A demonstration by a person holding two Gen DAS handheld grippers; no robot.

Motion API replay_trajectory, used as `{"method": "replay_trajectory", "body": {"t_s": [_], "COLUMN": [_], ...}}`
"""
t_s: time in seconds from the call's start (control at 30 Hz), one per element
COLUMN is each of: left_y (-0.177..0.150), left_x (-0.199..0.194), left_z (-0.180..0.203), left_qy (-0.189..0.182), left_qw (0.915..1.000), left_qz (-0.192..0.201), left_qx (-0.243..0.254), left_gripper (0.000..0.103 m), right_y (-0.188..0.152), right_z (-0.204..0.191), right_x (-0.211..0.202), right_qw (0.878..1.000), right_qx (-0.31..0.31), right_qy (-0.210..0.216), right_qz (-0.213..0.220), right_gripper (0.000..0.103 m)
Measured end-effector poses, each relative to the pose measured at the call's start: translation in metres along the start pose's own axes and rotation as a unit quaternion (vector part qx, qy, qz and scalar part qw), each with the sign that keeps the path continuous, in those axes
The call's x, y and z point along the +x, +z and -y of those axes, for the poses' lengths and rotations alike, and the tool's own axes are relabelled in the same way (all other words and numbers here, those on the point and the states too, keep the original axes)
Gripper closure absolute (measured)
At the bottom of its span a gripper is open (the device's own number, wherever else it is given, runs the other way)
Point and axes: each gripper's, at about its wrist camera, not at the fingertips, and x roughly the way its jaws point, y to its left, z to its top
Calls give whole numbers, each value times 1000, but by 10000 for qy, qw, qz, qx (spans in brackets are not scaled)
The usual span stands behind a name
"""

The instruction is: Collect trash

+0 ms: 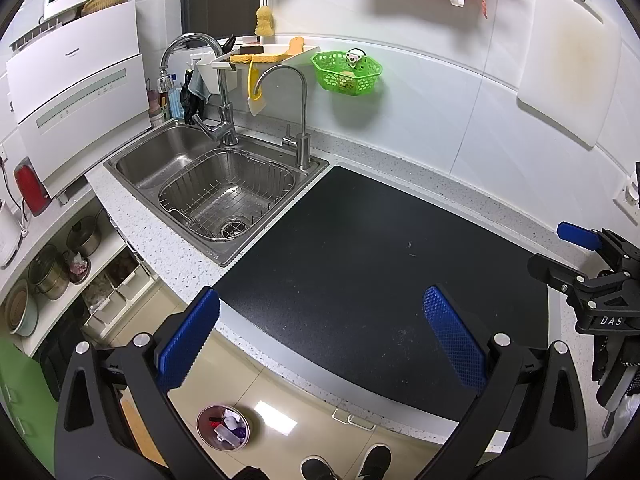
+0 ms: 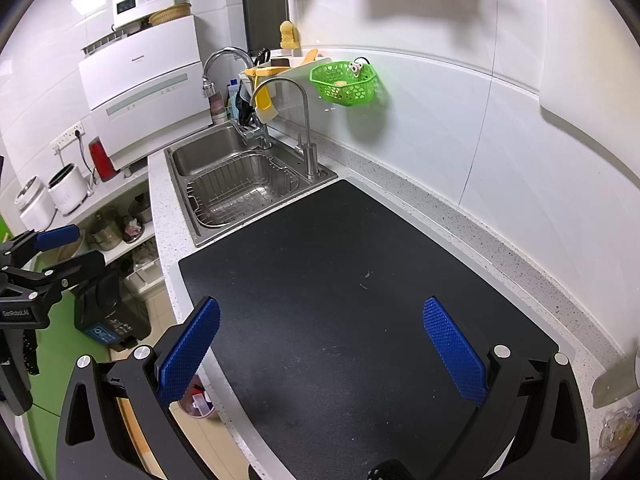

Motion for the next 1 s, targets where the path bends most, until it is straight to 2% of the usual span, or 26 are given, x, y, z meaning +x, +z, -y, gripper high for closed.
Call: {"method": "replay_trajectory", "body": {"t_s": [1.0], "left_y": [2], "left_x": [6], "left_z": [2], "left_qy": [-66], "left_qw": [9999], "left_qz": [-71], "left_qx": [-36], "left_gripper": [3], "right_y": [-5], "right_z": [2], "right_x": [0], "right_qw": [10000], "right_qx": [-1], "right_qy": [-16], "right_qz": [-32], "right_gripper": [6]}}
